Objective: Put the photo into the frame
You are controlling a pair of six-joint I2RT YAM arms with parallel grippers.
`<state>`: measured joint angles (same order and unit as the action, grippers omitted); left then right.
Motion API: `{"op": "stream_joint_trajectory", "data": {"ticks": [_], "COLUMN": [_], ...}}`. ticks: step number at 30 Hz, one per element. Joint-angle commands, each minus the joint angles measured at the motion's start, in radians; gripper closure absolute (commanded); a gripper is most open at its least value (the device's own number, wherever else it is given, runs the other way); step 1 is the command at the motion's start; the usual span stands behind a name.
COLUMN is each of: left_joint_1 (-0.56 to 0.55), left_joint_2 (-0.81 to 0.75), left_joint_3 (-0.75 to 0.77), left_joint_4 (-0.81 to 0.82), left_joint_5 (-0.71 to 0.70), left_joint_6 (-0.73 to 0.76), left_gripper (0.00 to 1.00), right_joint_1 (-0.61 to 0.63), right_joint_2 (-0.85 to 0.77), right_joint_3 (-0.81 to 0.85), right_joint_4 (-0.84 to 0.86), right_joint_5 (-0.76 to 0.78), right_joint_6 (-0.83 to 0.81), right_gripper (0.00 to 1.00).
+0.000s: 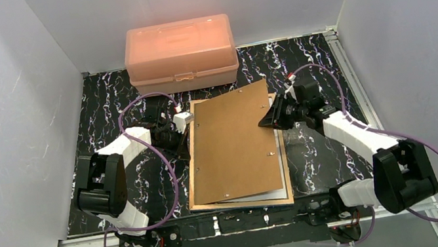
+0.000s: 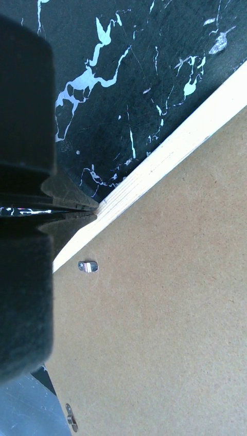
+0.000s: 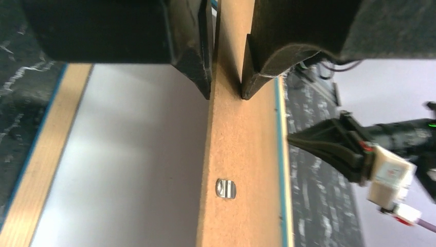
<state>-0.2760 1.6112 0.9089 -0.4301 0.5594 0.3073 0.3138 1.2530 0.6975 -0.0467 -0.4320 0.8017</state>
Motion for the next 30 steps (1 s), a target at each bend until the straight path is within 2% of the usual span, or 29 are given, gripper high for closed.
{"op": "stream_joint_trajectory", "data": {"ticks": [1, 3, 7, 8, 14, 19, 22, 25, 27, 30], "left_joint_1": [-0.020, -0.020, -0.020, -0.020, -0.020, -0.020, -0.020, -0.020, -0.020, -0.020], "left_joint_2": [0.028, 0.025, 0.024, 0.025, 0.023, 0.028, 0.030, 0.027, 0.018, 0.008], "left_joint_3": [-0.039, -0.039, -0.038, -0.038, -0.034, -0.031, -0.026, -0.019, -0.016, -0.012], "left_joint_4": [-0.060, -0.062, -0.062, -0.063, -0.067, -0.071, -0.077, -0.088, -0.092, -0.099], "left_joint_5": [-0.047, -0.046, -0.046, -0.046, -0.045, -0.049, -0.050, -0.052, -0.052, -0.047], "left_joint_6": [0.028, 0.027, 0.027, 0.027, 0.025, 0.027, 0.027, 0.026, 0.023, 0.020], "left_gripper": [1.00, 1.00, 1.00, 1.00, 1.00, 1.00, 1.00, 1.00, 1.00, 1.00], "right_joint_1": [0.055, 0.073, 0.108, 0.117, 0.140, 0.145, 0.144, 0.144, 0.146, 0.152], "right_joint_2": [0.064, 0.087, 0.123, 0.128, 0.153, 0.148, 0.134, 0.127, 0.136, 0.158], "right_joint_3": [0.122, 0.149, 0.196, 0.205, 0.274, 0.346, 0.346, 0.321, 0.296, 0.261], "right_joint_4": [-0.357, -0.410, -0.481, -0.488, -0.528, -0.622, -0.602, -0.530, -0.479, -0.401], "right_joint_5": [0.092, 0.139, 0.214, 0.225, 0.294, 0.422, 0.426, 0.387, 0.361, 0.330], "right_joint_6": [-0.246, -0.289, -0.335, -0.340, -0.367, -0.422, -0.425, -0.397, -0.384, -0.366], "right_gripper": [0.64, 0.57, 0.04, 0.02, 0.01, 0.01, 0.01, 0.12, 0.23, 0.45]}}
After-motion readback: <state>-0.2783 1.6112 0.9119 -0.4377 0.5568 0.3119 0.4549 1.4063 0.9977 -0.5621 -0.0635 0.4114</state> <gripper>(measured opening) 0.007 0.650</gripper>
